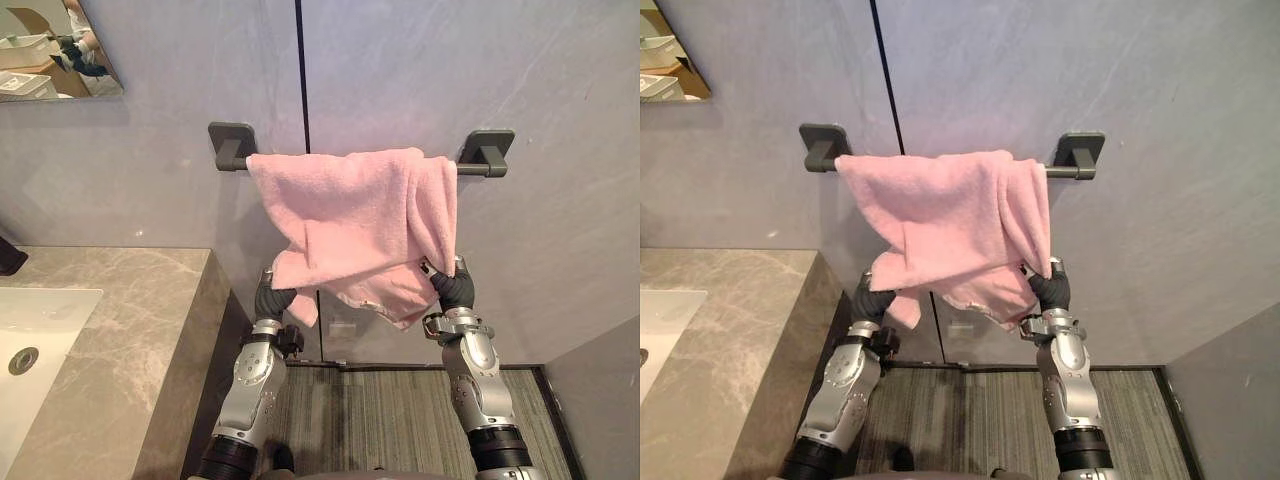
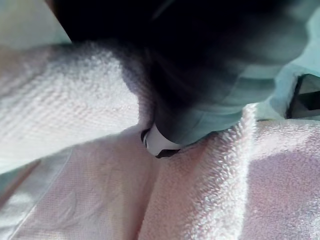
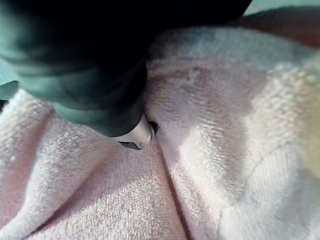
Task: Organize washtable
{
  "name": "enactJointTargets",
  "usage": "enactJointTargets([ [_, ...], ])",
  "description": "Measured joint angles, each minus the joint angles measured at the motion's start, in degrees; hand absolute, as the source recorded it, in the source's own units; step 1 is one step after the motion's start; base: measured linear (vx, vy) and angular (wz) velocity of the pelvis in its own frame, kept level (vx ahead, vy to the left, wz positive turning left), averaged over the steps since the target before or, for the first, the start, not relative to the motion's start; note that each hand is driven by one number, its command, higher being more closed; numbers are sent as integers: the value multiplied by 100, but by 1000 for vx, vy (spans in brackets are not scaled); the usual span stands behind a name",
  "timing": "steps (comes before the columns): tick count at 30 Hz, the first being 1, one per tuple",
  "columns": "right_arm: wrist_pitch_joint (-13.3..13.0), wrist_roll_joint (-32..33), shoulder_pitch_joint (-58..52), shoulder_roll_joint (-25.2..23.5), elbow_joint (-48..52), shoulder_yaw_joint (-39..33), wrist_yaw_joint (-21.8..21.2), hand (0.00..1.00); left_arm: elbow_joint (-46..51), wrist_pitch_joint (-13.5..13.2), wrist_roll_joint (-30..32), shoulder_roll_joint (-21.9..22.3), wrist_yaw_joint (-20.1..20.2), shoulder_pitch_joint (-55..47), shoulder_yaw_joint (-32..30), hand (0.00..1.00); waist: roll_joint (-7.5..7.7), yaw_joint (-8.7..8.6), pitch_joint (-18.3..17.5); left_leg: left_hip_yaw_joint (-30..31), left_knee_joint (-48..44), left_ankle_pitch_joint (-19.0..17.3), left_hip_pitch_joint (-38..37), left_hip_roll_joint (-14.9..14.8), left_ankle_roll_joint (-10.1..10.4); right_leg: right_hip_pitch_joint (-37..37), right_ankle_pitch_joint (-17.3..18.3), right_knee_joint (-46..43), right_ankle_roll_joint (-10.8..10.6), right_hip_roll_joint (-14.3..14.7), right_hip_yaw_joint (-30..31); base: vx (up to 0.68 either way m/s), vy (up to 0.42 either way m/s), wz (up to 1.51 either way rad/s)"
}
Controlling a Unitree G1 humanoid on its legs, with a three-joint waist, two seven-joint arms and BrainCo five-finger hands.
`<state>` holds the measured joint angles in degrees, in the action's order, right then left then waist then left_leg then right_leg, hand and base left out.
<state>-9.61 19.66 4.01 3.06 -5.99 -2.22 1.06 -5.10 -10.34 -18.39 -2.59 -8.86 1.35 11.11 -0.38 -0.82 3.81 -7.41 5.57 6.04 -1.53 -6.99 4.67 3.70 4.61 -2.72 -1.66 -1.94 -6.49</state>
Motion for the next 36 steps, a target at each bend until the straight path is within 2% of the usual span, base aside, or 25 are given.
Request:
enactJointTargets([
  [7, -31, 20, -18, -40, -76, -28, 0, 100, -23, 11, -9, 40, 0, -1, -1, 100, -5, -3, 1, 3, 0, -2, 0, 4, 3, 1, 10, -1, -14, -4, -1, 0, 0, 0],
  [21, -119, -4, 239, -111, -830, 14, -37, 100, -696, 115, -131, 136, -4, -40, -82, 100, -13, 14, 4, 114, 37, -9, -47, 24, 12, 116, 15, 85, -21, -12, -129, 0, 0, 4],
  [22, -110, -4, 274, -144, -866, 14, -39, 0, -741, 115, -131, 136, -4, -41, -112, 100, -17, 21, 1, 112, 37, -18, -62, 22, 25, 130, 16, 92, -20, -10, -128, 0, -1, 4],
  [23, -109, -4, 304, -176, -917, 15, -39, 0, -795, 115, -131, 137, -4, -40, -163, 0, -22, 14, 4, 109, 38, -21, -63, 19, 28, 131, 16, 98, -20, -7, -126, 0, 0, 0],
  [36, -65, 2, 339, -195, -1597, -138, 34, 0, -1239, 121, -350, 116, -164, -155, -399, 0, -19, 12, 13, 105, 38, -102, -115, 33, 53, 307, 13, 312, -16, -6, -177, 12, -3, 1],
])
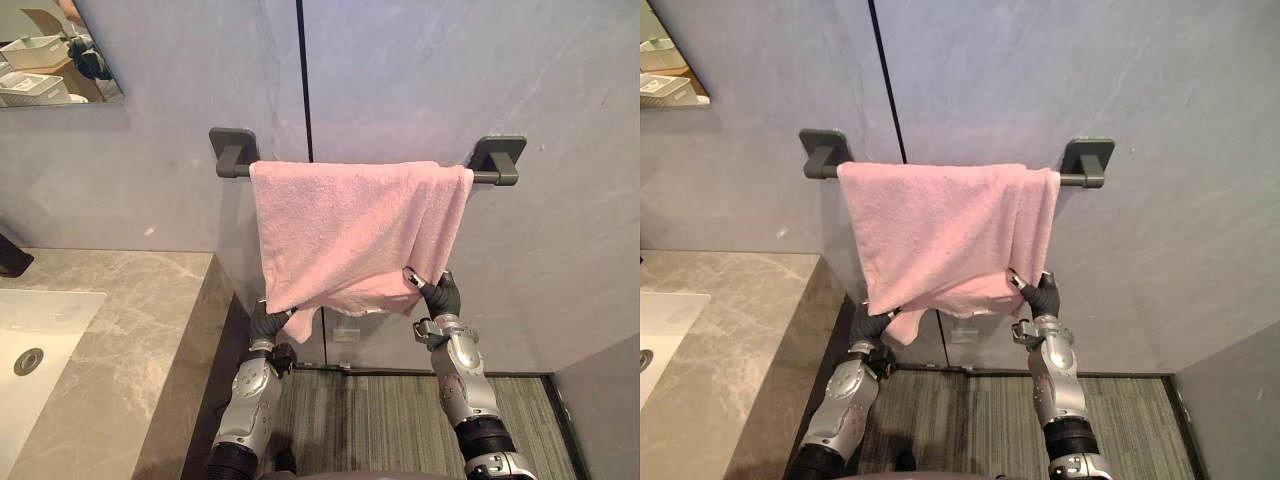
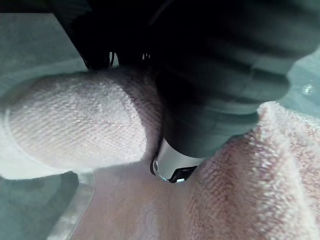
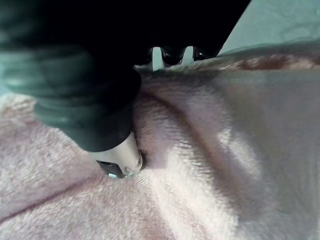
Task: Organize washtable
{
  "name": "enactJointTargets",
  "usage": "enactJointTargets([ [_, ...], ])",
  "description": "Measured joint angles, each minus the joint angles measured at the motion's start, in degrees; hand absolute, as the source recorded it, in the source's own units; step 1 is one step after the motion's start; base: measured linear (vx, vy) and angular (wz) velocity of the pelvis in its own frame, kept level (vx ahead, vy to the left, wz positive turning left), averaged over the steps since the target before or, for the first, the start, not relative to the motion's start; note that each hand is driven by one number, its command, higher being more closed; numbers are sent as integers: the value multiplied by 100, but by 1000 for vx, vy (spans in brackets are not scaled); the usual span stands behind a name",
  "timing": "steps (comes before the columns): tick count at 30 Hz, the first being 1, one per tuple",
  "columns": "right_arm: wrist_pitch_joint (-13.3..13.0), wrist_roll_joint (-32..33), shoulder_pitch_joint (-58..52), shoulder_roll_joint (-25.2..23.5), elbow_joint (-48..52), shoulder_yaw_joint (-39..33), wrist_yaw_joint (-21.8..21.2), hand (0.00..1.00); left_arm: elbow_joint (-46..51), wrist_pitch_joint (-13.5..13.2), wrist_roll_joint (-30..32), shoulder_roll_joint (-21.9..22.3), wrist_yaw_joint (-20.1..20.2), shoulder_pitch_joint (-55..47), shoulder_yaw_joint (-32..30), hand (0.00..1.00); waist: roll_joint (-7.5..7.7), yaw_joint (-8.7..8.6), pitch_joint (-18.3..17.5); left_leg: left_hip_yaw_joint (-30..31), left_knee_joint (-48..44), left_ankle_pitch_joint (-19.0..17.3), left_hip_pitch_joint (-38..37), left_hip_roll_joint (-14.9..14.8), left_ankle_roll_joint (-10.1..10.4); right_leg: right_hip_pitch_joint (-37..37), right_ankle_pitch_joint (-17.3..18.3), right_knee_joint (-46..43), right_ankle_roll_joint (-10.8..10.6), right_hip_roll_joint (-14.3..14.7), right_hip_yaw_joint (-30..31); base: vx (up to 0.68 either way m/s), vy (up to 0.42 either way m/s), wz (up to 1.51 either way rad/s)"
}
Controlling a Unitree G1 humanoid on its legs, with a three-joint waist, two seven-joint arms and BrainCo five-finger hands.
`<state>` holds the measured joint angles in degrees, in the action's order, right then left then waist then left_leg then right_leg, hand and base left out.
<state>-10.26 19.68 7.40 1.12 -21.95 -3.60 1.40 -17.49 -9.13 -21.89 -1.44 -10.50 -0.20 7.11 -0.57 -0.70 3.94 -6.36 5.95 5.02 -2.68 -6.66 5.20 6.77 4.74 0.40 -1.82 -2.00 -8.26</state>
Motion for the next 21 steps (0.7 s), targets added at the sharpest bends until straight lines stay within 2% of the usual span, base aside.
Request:
enactJointTargets([
  [3, 182, 0, -180, 2, -275, -111, 151, 0, -3, 0, -60, -10, -97, -1, -66, 0, 3, -1, 3, -2, 0, 0, 8, 0, 0, 3, 0, 11, 0, 0, 1, 0, 0, 0],
  [5, 213, 0, -319, 3, -377, -118, 233, 0, -2, 0, -105, -64, -108, -1, -103, 0, 7, -9, 6, -3, 0, 0, 15, 0, 0, 3, 0, 11, 0, 0, 3, 0, 0, 0],
  [21, 235, 1, -762, -12, -328, -364, 235, 0, 27, -1, -228, -153, -84, -120, -391, 0, 33, -121, 23, -11, -1, -41, 15, -2, 12, -9, -4, 39, 0, 0, 22, -9, -1, 0],
])
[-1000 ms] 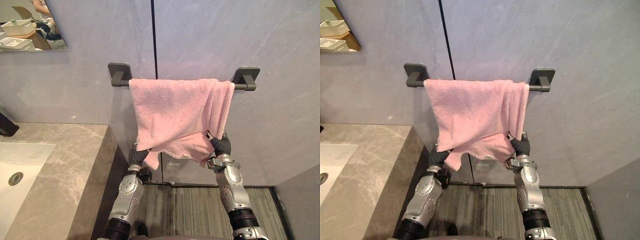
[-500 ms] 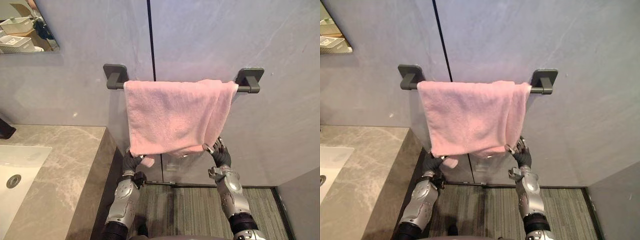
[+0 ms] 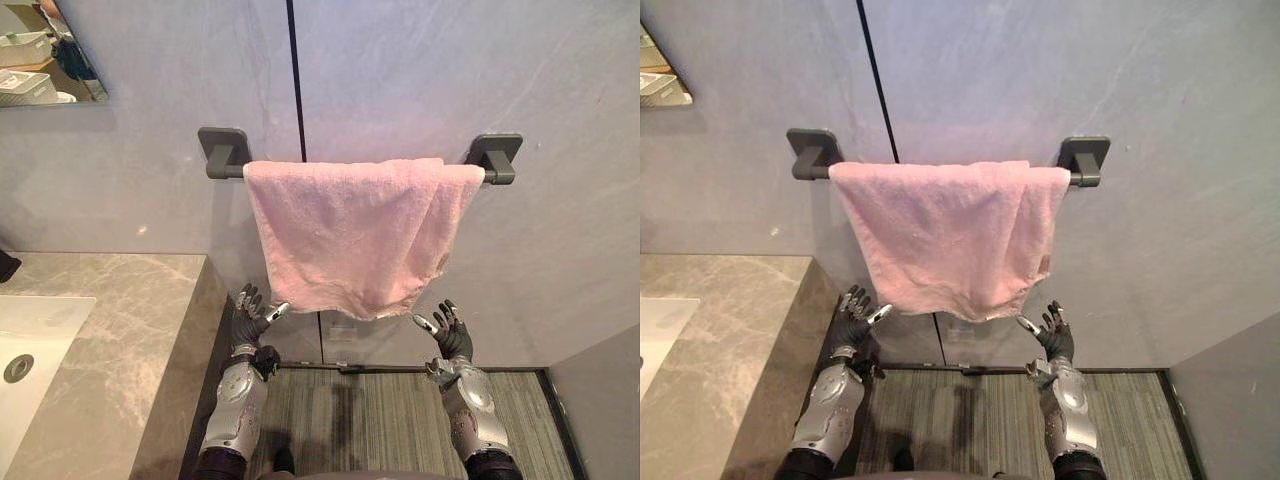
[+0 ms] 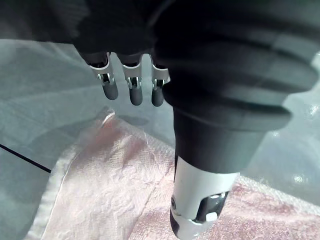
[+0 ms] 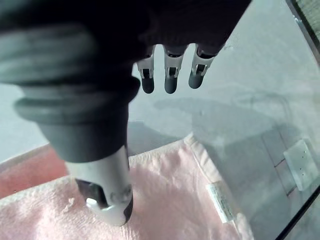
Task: Organize washtable
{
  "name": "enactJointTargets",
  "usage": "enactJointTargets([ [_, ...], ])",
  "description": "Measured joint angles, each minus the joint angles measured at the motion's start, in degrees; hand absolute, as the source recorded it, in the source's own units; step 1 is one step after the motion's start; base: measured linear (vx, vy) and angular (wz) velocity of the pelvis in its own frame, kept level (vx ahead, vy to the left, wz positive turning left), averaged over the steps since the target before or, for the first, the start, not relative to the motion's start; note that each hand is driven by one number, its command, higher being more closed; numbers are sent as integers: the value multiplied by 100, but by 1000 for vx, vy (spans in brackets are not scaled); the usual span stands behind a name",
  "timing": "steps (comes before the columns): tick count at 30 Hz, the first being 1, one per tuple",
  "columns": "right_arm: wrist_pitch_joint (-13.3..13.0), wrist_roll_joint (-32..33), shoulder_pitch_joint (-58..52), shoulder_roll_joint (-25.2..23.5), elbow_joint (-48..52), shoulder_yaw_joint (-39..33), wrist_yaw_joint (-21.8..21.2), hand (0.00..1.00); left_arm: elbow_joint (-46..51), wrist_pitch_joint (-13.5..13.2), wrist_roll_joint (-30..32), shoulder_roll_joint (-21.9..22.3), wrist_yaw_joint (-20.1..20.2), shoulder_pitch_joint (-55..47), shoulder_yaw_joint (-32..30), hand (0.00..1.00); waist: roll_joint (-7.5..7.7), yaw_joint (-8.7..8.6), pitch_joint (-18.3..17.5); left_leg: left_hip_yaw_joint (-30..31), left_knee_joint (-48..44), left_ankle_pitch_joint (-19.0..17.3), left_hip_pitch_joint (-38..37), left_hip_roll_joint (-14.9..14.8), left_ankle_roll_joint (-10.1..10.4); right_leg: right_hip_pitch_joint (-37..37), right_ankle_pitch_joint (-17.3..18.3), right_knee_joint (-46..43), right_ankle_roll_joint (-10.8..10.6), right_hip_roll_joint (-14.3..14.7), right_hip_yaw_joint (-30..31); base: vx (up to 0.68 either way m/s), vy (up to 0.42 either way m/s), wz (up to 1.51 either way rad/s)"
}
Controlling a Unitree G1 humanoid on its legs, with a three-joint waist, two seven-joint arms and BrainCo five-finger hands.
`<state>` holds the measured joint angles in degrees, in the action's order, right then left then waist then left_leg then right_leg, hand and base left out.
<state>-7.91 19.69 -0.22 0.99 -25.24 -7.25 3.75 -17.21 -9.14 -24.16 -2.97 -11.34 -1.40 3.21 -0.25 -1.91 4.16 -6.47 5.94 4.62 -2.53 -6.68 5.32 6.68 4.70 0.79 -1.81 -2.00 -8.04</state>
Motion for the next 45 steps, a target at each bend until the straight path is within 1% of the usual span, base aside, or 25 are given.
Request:
enactJointTargets([
  [3, -6, 1, -82, 0, 299, -37, 0, 0, 168, -1, -9, -1, 5, -12, -111, 0, -1, -33, 1, -14, -2, -4, 7, -3, 5, 5, 0, 1, 0, 3, 13, 4, -3, -1],
  [10, -64, 6, -342, -48, 951, -459, 66, 0, 631, -7, -50, 23, 1, -103, -192, 0, -11, -28, 5, -45, -37, -4, -1, -16, 5, -1, 0, -31, 0, 8, 41, 0, 0, -1],
  [13, -113, 23, -498, -155, 1491, -778, 195, 0, 1111, -22, -52, 238, -24, -262, -549, 0, -49, -36, 29, -59, -37, -7, -27, -13, 1, -2, 2, -70, -2, 2, 53, 0, 0, 0],
  [16, -217, 48, -644, -223, 2118, -1016, 268, 0, 1655, -36, -54, 286, -101, -394, -814, 0, -74, -42, 41, -58, -37, -7, -45, -16, 1, 0, 3, -93, -4, 2, 59, 0, 0, 0],
  [19, -308, 45, -694, -297, 2821, -1142, 276, 0, 2270, -151, -53, 363, -157, -573, -1044, 0, -82, -34, 45, -66, -37, -7, -75, -17, 0, 8, 7, -121, -11, -1, 69, -6, 0, -1],
  [21, -356, 48, -693, -305, 3246, -1143, 262, 0, 2622, -246, -52, 410, -190, -684, -1148, 0, -84, -32, 46, -83, -37, -7, -105, -16, 0, 13, 13, -144, -18, -4, 86, -33, 1, -4],
  [24, -520, 48, -691, -391, 3773, -1141, 217, 0, 3049, -327, -52, 504, -260, -717, -1269, 0, -87, -26, 44, -84, -37, -7, -134, -16, 0, 12, 15, -163, -20, -6, 90, -40, 1, -1],
  [29, -553, 49, -674, -403, 4419, -941, 74, 0, 3712, -479, -54, 511, -262, -774, -1279, 0, -100, -25, 39, -84, -38, -6, -158, -15, -1, 14, 15, -180, -21, -8, 96, -24, 2, 0],
  [32, -607, 52, -624, -297, 4836, -607, -151, 0, 4261, -591, -79, 508, -219, -772, -1200, 0, -112, -36, 31, -91, -40, -6, -166, -14, -1, 14, 15, -185, -21, -8, 108, 0, 0, 0],
  [33, -627, 52, -624, -258, 4913, -512, -209, 0, 4345, -628, -120, 506, -180, -768, -1156, 0, -118, -34, 27, -93, -40, -6, -168, -13, -1, 14, 15, -186, -21, -8, 111, 0, 0, 0],
  [35, -679, 58, -564, -118, 5140, -118, -430, 0, 4641, -700, -247, 485, -9, -762, -870, 0, -133, -32, 21, -93, -41, -6, -173, -13, -1, 15, 15, -195, -21, -8, 111, 0, 0, 0],
  [36, -689, 66, -538, -84, 5173, -35, -516, 0, 4702, -706, -280, 482, 70, -761, -763, 0, -134, -32, 20, -93, -41, -6, -176, -13, -1, 16, 15, -199, -21, -8, 112, 0, 0, 0],
  [38, -694, 136, -420, 56, 5279, 430, -793, 0, 4871, -715, -461, 394, 410, -757, -247, 0, -144, -27, 14, -92, -41, -5, -190, -12, -2, 23, 17, -215, -24, -9, 112, 0, 0, 0],
  [39, -694, 192, -397, 83, 5313, 563, -883, 0, 4882, -721, -516, 363, 519, -755, -124, 0, -153, -27, 8, -91, -41, -5, -191, -12, -2, 22, 18, -221, -26, -10, 112, 0, 0, 0],
  [41, -700, 341, -340, 211, 5371, 1088, -1212, 0, 4881, -726, -726, 225, 860, -736, 375, 0, -198, -29, -24, -90, -41, -5, -201, -9, -3, 13, 27, -257, -40, -14, 116, 0, 0, 0],
  [43, -698, 462, -339, 304, 5365, 1387, -1474, 0, 4881, -727, -921, 148, 1204, -684, 684, 0, -226, -26, -42, -89, -41, -4, -203, -8, -3, 13, 28, -264, -41, -15, 119, -16, 1, 0],
  [45, -694, 459, -340, 426, 5350, 1545, -1608, 0, 4876, -726, -1020, 91, 1409, -625, 872, 0, -240, -27, -51, -87, -41, -3, -213, -9, -4, 16, 28, -270, -41, -14, 122, 0, 0, 0],
])
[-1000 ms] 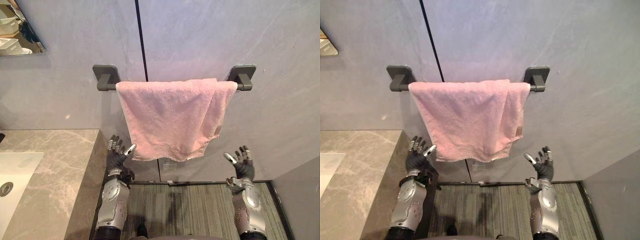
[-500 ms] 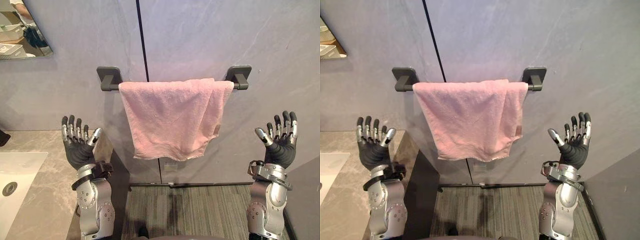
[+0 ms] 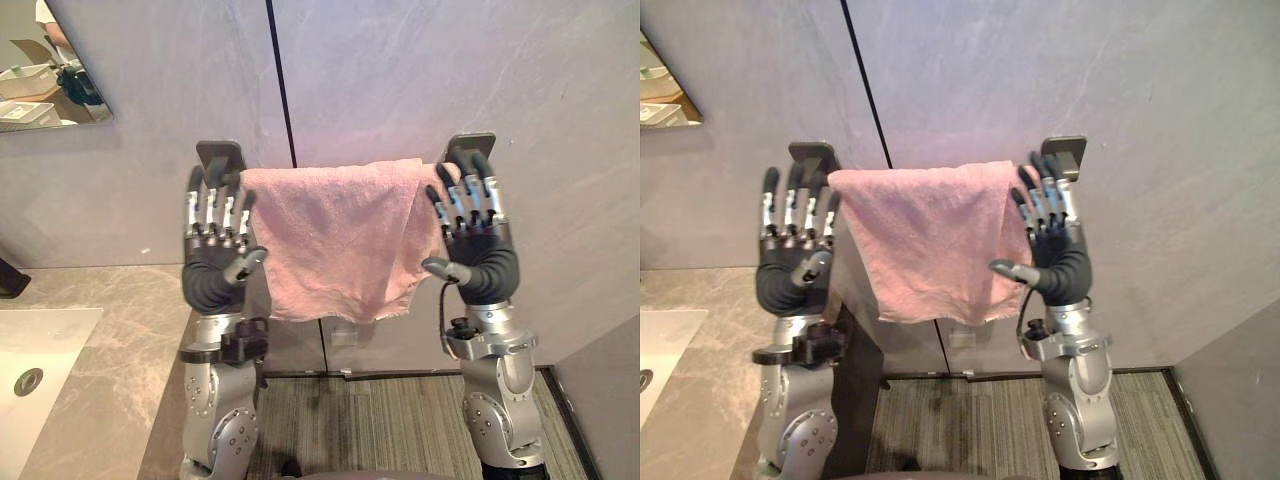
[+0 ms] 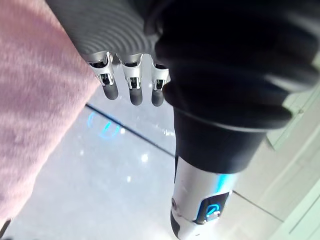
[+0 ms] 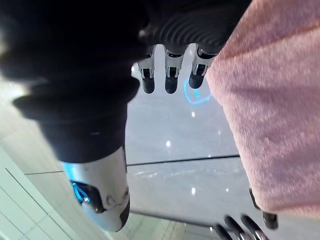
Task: Organize washtable
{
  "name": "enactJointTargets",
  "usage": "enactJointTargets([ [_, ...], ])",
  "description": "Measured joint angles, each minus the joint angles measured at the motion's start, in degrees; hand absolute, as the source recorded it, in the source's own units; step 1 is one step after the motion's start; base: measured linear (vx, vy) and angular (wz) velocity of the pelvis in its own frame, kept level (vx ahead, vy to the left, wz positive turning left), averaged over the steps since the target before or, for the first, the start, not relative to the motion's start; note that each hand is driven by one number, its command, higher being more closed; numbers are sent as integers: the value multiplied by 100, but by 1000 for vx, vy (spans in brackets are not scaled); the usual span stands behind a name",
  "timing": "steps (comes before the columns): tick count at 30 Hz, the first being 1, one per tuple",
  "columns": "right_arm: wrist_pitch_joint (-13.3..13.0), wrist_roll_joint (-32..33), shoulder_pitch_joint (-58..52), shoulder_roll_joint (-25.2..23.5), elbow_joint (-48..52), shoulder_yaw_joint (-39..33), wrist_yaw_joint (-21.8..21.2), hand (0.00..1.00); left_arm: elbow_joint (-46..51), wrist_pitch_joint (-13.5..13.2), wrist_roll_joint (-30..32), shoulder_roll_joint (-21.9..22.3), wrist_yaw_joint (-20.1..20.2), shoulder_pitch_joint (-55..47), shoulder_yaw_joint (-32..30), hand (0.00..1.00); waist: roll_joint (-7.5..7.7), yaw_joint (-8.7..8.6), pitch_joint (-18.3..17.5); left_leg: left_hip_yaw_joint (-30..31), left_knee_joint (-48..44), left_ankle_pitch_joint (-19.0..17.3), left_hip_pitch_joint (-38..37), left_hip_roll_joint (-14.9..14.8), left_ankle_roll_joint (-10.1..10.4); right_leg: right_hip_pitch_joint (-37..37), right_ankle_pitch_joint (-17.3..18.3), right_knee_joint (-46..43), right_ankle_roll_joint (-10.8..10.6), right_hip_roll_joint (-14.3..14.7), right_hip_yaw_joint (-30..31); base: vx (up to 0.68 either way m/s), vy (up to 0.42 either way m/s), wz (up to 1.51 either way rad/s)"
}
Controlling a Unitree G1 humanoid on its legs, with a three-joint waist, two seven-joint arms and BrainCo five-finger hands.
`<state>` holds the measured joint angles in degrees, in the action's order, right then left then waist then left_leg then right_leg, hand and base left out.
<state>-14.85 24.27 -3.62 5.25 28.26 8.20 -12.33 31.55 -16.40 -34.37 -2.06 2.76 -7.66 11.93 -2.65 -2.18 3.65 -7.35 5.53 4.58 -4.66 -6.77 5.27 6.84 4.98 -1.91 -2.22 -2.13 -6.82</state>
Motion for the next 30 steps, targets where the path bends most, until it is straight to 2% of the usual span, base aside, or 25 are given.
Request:
enactJointTargets([
  [7, 114, -311, -57, 765, -679, 536, -327, 0, -427, 101, -114, -403, 620, 153, 844, 0, -23, 1, -22, -3, 0, 5, -12, -1, -6, -4, 0, -17, 0, 4, 18, 0, 0, 0],
  [13, 253, -686, -88, 956, -1085, 661, -418, 0, -881, 238, -89, -610, 713, 268, 1065, 0, -20, -1, -23, -39, 0, 4, -16, -1, -7, -17, -1, -18, 0, 5, 59, 0, 0, -2],
  [18, 298, -1102, -84, 965, -1818, 940, -373, 0, -1598, 262, 170, -600, 548, 297, 1100, 0, -11, 21, -30, -42, 0, 4, -17, -3, -7, -20, -1, -17, 0, 7, 63, 0, 0, 0],
  [23, 419, -1561, -15, 856, -2390, 974, -82, 0, -2245, 371, 506, -537, 191, 521, 1009, 0, -8, 84, -31, -42, 0, 4, -3, -2, -7, -33, -1, -17, 1, 7, 64, 0, 0, 0],
  [30, 542, -1713, 424, 650, -3207, 785, 253, 0, -3148, 474, 1223, -485, -295, 724, 829, 0, 1, 137, -50, -39, -1, 15, 103, -5, -17, -100, -3, -21, 5, 8, 66, 0, 0, 0],
])
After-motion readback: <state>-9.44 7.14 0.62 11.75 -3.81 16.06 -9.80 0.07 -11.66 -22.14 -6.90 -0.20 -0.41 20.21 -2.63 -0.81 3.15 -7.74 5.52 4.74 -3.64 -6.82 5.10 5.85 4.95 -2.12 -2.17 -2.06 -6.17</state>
